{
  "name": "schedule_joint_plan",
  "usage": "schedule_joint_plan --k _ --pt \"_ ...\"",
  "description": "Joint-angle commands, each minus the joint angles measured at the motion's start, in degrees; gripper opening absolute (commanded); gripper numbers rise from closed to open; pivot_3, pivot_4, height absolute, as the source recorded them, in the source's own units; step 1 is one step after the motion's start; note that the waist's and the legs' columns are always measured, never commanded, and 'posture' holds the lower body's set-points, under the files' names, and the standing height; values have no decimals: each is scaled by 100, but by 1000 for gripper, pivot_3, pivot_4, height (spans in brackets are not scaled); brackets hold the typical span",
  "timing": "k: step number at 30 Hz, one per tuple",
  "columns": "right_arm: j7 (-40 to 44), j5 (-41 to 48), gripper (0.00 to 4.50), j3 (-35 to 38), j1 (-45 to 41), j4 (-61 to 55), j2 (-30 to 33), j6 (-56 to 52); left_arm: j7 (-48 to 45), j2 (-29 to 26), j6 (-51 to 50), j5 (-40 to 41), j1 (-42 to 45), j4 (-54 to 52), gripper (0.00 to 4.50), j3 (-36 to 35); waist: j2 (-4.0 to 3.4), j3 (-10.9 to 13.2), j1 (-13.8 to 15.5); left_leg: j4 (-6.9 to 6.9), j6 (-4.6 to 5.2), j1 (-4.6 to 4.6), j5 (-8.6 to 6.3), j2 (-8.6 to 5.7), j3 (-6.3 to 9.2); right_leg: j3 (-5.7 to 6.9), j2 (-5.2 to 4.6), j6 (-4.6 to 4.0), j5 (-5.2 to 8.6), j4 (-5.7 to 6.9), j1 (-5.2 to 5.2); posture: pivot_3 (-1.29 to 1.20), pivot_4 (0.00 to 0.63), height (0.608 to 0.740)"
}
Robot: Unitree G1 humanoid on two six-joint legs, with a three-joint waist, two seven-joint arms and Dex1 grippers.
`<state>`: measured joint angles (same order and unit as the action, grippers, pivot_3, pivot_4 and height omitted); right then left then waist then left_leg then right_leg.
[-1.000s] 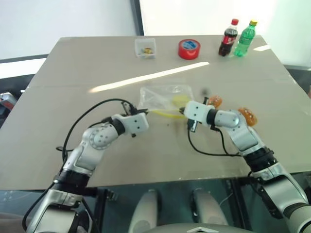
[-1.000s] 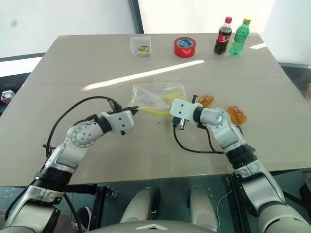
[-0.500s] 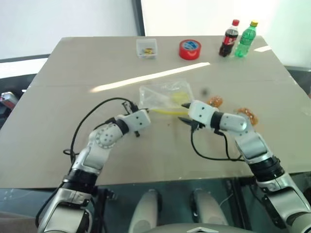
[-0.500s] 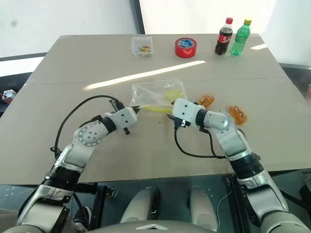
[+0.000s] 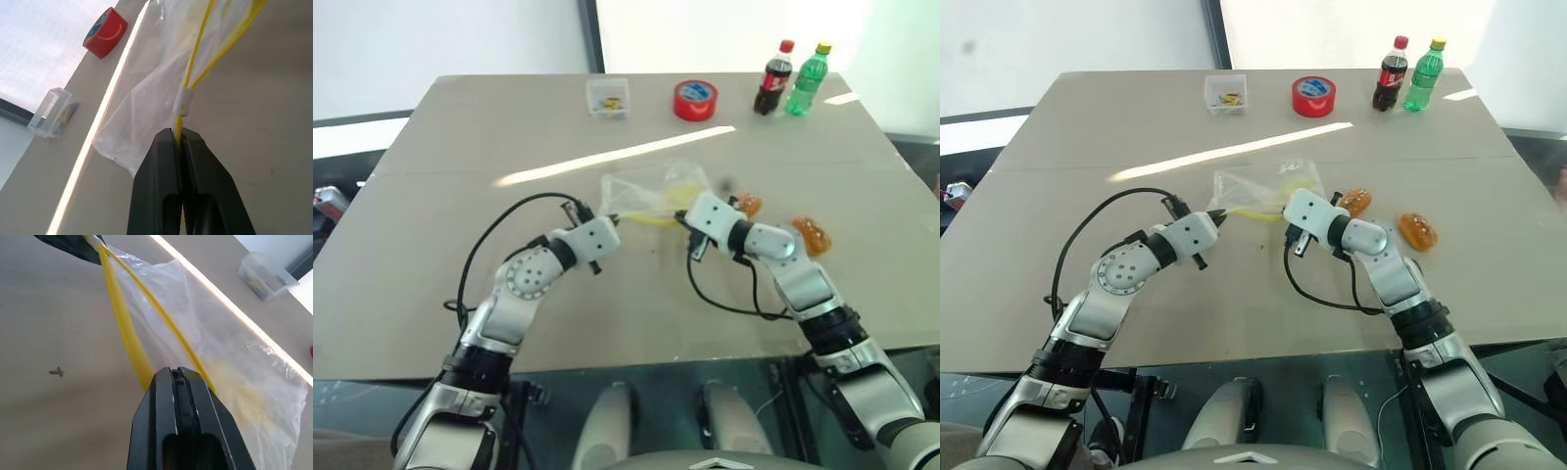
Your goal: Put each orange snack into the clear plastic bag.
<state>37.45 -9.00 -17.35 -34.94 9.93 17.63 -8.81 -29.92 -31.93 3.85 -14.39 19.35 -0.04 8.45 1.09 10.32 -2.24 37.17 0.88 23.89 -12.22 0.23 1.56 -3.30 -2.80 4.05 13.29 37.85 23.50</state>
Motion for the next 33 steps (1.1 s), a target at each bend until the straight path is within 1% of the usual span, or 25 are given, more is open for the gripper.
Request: schedule_joint_plan --k 1,2,5,7,8,9,12,13,16,18,22,25,27,29,31,33 --pt "-258 -205 61 -58 -386 406 -92 395 -80 -33 -16 73 -73 -403 0 -55 -1 1 -3 0 0 0 0 0 0 -2 0 0 0 0 1 0 150 740" --pt "-437 -439 61 -180 -543 725 -113 569 -85 -4 -49 69 -98 -451 0 -34 -1 1 -6 0 0 0 0 0 0 -1 0 0 0 0 1 0 150 740" --pt "-1009 -1150 775 -564 -984 1571 -88 1170 -60 91 -173 12 -142 -556 0 27 -1 1 -20 -1 0 -2 0 0 -2 -1 1 0 0 1 2 0 150 740" --pt "-1384 -1525 1830 -747 -1229 1962 -68 1553 20 139 -335 -75 -172 -633 0 19 -1 1 -19 -1 0 -2 0 0 -2 -1 1 0 0 2 2 0 150 740" --pt "-1536 -1646 2193 -789 -1310 2080 -68 1664 71 164 -423 -120 -189 -672 0 7 -1 1 -17 -3 0 -2 0 0 -3 -2 1 -1 0 1 2 0 150 740" --pt "-1673 -1775 2686 -832 -1377 2163 -56 1767 107 188 -537 -165 -214 -718 0 5 -1 1 -15 -4 0 -2 0 0 -2 -2 1 -1 0 0 3 0 150 740" --pt "-1789 -2007 4188 -939 -1437 2206 -19 2012 189 241 -770 -276 -309 -833 0 34 -1 1 -18 -6 0 -1 0 0 1 -6 0 -1 0 -2 3 0 150 740" --pt "-1772 -2037 4351 -964 -1420 2184 -3 2084 208 258 -822 -310 -332 -858 0 44 -1 1 -18 -6 0 -2 0 0 2 -7 0 -1 0 -2 3 0 150 740" --pt "-1334 -1984 4351 -1058 -1192 1769 150 2308 347 330 -1040 -456 -347 -892 0 41 -1 1 -8 -6 0 -2 0 0 7 -6 1 0 0 -1 3 0 150 740" --pt "-909 -1653 4351 -958 -934 1286 204 2213 450 376 -1202 -534 -319 -889 0 25 -1 1 4 -6 0 -1 0 -1 13 -3 1 0 0 -2 2 0 150 740" --pt "-288 -840 4351 -490 -259 -32 263 1480 589 477 -1488 -646 -272 -914 0 36 -1 1 -4 -5 0 -1 0 0 27 -4 1 0 0 -1 1 0 150 740" --pt "-116 -325 4351 12 289 -1015 258 480 674 496 -1608 -701 -233 -876 0 4 -1 0 2 -4 0 0 0 0 30 -3 1 0 0 2 1 0 150 740" --pt "-191 -130 4351 365 628 -1575 265 -154 725 505 -1662 -703 -227 -868 0 -44 0 0 10 -2 0 -1 0 0 32 -1 1 0 0 3 -1 0 150 740" --pt "-452 -35 4351 703 906 -2001 145 -826 742 505 -1689 -693 -231 -877 0 -57 0 0 19 -1 0 -1 0 0 34 0 0 0 0 3 -2 0 150 740" --pt "-809 -29 4351 973 1121 -2311 -67 -1529 758 506 -1696 -691 -225 -856 0 -48 0 0 24 0 0 -2 0 0 32 -1 0 0 0 3 -1 0 150 740" --pt "-1248 -46 4351 1225 1249 -2535 -408 -2267 776 522 -1697 -691 -199 -813 0 -31 0 0 11 -1 0 -2 0 2 32 -1 2 -1 0 4 0 0 150 740"
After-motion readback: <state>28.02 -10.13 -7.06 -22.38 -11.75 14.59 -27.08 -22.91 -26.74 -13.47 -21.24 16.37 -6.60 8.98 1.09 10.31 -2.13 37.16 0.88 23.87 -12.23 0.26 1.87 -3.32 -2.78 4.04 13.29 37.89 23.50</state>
